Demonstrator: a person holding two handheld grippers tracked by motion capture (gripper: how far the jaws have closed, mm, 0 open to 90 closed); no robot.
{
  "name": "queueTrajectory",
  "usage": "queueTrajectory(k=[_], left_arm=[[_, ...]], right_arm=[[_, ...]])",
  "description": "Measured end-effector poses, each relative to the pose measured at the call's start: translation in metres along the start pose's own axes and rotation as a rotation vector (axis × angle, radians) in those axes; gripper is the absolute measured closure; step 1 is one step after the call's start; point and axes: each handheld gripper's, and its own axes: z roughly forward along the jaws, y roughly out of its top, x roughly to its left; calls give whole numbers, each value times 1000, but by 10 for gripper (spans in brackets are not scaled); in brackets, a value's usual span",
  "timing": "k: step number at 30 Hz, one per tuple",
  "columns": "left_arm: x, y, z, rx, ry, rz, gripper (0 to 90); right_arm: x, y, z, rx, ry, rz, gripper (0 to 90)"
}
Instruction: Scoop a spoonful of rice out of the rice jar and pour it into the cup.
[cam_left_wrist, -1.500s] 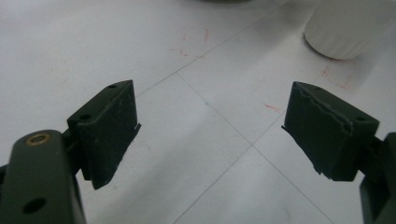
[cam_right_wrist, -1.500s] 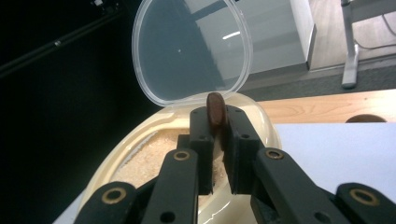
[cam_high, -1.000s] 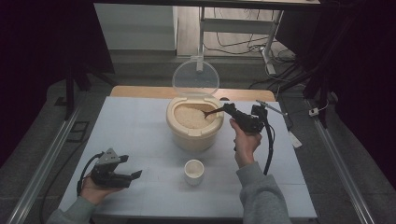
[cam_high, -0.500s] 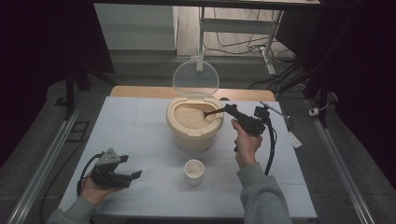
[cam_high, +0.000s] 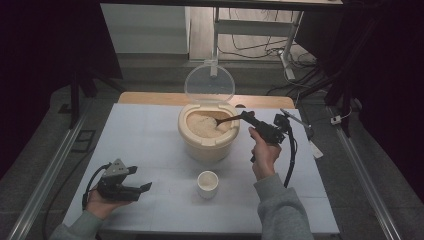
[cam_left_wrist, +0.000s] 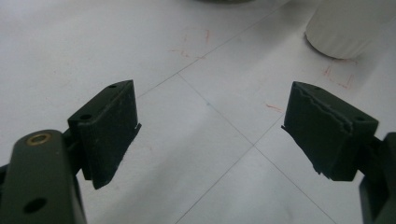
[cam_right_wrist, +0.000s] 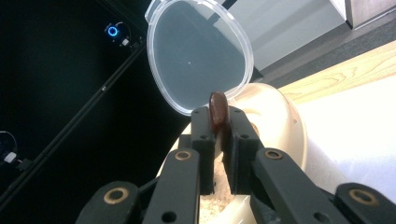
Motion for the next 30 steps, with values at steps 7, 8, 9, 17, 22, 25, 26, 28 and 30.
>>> queueTrajectory(k=[7,8,9,17,22,25,26,28,30], left_arm=[[0,0,0,1,1,3,174],[0,0,0,1,1,3,174],[0,0,0,1,1,3,174],[0,0,0,3,3,6,174],[0,0,0,3,4,6,175],[0,0,0,2,4,6,175],[0,0,0,3,4,6,175],[0,0,1,3,5,7,176],[0,0,1,4,5,8,176]], right_arm=[[-3,2,-4,-18,-1,13,828],[-3,3,-5,-18,2,15,828],[-4,3,-5,-21,2,20,828],[-8,7,-11,-39,20,80,828],[-11,7,-11,-34,27,120,828],[-12,7,-11,-39,27,149,828],[-13,7,-11,-38,31,154,828],[-13,7,-12,-39,35,162,828],[-13,7,-13,-43,37,165,828]])
